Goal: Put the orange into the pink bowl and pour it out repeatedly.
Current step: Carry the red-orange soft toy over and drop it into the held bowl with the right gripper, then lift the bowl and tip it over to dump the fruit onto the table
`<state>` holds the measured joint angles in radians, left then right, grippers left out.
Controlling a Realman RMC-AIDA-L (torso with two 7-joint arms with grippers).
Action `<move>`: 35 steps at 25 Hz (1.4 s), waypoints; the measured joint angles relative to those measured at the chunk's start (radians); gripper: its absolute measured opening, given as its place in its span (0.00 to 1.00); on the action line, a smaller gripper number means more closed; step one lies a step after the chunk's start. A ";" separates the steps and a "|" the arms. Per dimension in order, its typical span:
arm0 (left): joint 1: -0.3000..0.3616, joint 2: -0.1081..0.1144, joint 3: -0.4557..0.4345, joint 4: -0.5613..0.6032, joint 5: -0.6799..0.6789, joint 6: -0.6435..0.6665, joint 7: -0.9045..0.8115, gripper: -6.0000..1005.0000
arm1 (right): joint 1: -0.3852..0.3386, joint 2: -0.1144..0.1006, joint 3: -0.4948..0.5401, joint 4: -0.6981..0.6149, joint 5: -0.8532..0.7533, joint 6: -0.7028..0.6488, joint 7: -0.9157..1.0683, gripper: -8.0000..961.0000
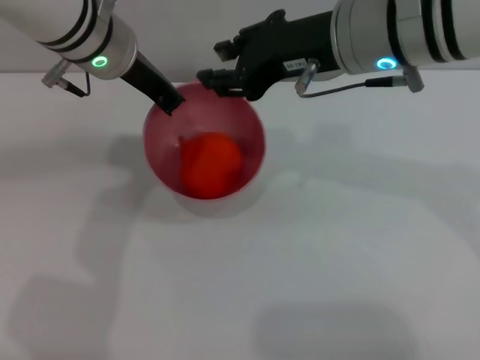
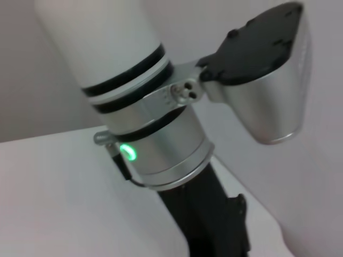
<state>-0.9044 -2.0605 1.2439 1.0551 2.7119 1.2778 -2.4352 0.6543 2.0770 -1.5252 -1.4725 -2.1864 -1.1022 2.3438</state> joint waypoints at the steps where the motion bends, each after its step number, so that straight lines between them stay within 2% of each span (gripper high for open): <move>1: 0.001 0.000 0.000 0.000 0.000 -0.001 0.001 0.05 | -0.006 0.000 0.001 -0.002 0.000 0.013 0.000 0.33; 5: 0.013 0.001 0.008 0.000 0.000 -0.033 0.007 0.05 | -0.066 0.000 0.001 -0.030 0.022 0.092 -0.047 0.46; 8: 0.025 0.000 0.024 -0.003 0.001 -0.065 0.008 0.05 | -0.153 0.003 -0.001 -0.044 0.154 0.188 -0.191 0.46; 12: 0.027 0.000 0.038 -0.015 0.000 -0.092 0.008 0.05 | -0.292 0.006 -0.012 -0.027 0.558 0.320 -0.617 0.46; 16: 0.038 -0.002 0.060 -0.013 -0.012 -0.132 0.008 0.05 | -0.380 0.004 -0.018 0.073 1.075 0.334 -1.155 0.46; 20: 0.049 -0.002 0.112 -0.007 -0.044 -0.177 0.009 0.05 | -0.413 0.005 -0.012 0.221 1.467 0.221 -1.535 0.46; 24: 0.067 -0.005 0.191 0.018 -0.053 -0.237 0.010 0.05 | -0.413 0.005 -0.010 0.425 1.793 0.017 -1.827 0.46; 30: 0.141 -0.006 0.361 0.112 -0.094 -0.420 0.007 0.05 | -0.400 0.000 -0.004 0.642 2.090 -0.195 -1.886 0.46; 31: 0.141 -0.006 0.361 0.112 -0.094 -0.420 0.007 0.05 | -0.400 -0.001 -0.004 0.663 2.121 -0.236 -1.877 0.46; 32: 0.161 -0.005 0.419 0.133 -0.098 -0.497 0.010 0.05 | -0.399 -0.001 -0.002 0.682 2.146 -0.272 -1.859 0.46; 35: 0.161 -0.005 0.419 0.133 -0.098 -0.497 0.010 0.05 | -0.405 -0.002 0.022 0.710 2.166 -0.364 -1.799 0.46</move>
<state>-0.7432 -2.0656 1.6634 1.1884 2.6141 0.7812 -2.4252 0.2490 2.0747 -1.5031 -0.7627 -0.0200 -1.4658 0.5450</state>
